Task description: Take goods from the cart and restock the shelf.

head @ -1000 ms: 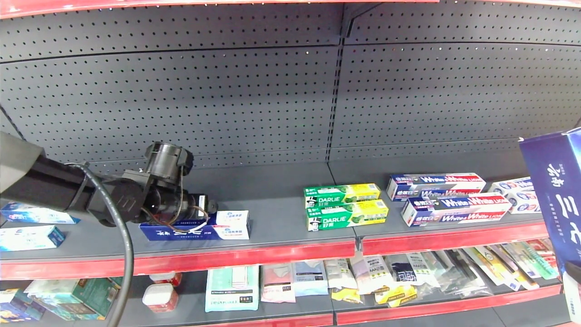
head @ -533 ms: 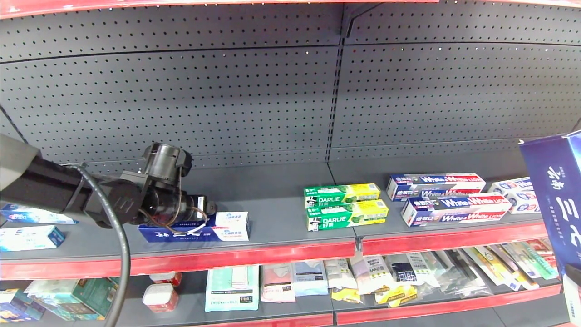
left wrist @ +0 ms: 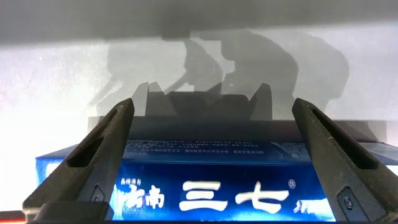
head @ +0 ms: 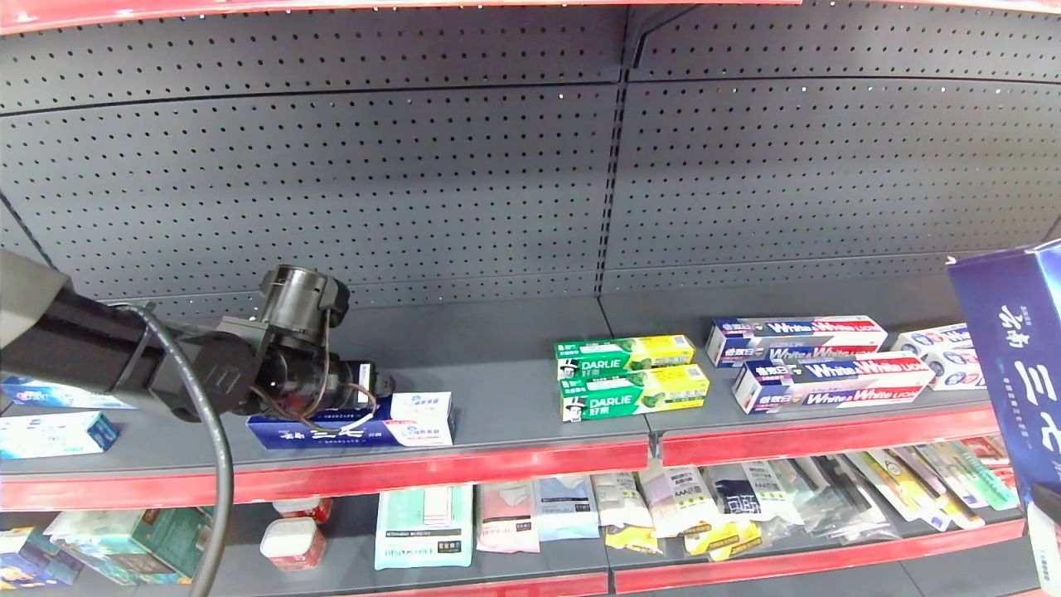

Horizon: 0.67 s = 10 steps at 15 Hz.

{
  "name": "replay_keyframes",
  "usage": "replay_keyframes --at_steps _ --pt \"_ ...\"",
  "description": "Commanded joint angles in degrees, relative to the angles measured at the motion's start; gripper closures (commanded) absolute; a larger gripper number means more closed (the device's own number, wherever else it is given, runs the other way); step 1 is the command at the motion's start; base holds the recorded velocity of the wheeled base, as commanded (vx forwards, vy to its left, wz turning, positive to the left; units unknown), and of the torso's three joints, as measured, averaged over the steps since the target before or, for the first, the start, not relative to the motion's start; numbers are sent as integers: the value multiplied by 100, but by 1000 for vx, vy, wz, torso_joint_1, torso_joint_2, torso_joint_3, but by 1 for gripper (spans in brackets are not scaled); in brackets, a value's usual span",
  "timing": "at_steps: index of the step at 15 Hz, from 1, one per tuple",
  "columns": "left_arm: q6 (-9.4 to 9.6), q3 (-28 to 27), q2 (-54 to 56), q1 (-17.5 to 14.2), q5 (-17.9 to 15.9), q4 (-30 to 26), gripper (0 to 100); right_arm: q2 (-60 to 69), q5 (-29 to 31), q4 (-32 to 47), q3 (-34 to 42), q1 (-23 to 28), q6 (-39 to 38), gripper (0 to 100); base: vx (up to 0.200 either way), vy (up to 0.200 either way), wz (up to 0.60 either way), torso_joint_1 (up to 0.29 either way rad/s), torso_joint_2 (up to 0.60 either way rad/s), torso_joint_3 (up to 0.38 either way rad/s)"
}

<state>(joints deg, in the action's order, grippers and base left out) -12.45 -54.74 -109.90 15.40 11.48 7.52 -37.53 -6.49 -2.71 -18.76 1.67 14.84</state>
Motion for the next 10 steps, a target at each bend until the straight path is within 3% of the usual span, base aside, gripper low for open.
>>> replay_keyframes --at_steps 1,5,7,10 --pt "-3 33 12 -2 3 -5 0 9 -2 -2 4 0 2 100 0 0 0 0 0 0" --pt "-3 77 12 -54 12 -5 0 9 -2 -2 13 0 2 100 0 0 0 0 0 0" --pt "-126 68 47 -81 12 -5 0 9 -2 -2 22 0 2 100 0 0 0 0 0 0" --pt "-153 77 56 -89 12 -119 0 18 -2 -2 39 0 -7 100 0 0 0 0 0 0"
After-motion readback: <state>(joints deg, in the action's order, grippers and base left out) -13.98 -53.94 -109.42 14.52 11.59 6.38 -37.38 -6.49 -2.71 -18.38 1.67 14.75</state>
